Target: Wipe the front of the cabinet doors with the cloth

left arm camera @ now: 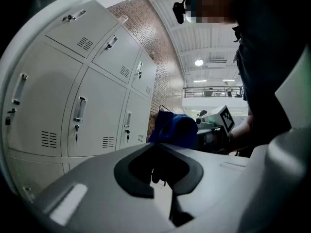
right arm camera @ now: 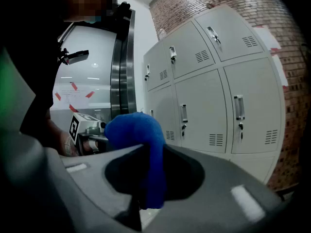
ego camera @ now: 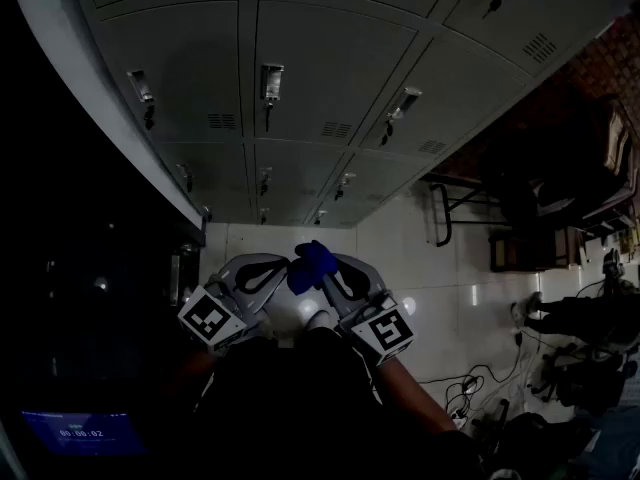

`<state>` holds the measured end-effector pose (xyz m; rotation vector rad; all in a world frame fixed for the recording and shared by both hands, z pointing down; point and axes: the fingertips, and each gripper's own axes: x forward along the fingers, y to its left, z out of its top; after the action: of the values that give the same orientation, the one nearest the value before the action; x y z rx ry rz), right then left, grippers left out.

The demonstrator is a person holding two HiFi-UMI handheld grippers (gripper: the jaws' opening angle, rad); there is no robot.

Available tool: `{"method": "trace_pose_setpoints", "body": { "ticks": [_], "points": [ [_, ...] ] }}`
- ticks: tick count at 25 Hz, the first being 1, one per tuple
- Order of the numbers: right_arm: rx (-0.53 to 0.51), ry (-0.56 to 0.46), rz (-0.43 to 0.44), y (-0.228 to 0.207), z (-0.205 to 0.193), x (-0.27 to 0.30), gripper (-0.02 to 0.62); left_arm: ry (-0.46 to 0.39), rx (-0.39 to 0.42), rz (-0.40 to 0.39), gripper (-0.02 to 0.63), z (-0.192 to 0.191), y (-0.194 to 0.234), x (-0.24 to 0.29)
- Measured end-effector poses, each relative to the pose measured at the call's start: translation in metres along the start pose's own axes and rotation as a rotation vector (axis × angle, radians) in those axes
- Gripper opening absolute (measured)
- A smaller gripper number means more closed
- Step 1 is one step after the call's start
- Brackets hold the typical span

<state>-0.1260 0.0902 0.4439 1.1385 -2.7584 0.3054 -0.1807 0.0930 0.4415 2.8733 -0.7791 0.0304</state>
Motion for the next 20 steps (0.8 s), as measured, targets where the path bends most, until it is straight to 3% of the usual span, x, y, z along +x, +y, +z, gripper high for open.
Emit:
{"method": "trace_pose_setpoints", "body": {
  "ticks": [10,20],
  "points": [
    [0.026,-0.043,-0.006,-0.064,0.009,0.000,0.069,-0.012,0.052,-0.016,0.002,0.014,0.016,0.060],
    [0.015,-0.078,0.059,-0.164,0.030,-0.007,0.069,0.001,0.064,0.062,0.001,0.032,0.035,0.161]
  ]
}}
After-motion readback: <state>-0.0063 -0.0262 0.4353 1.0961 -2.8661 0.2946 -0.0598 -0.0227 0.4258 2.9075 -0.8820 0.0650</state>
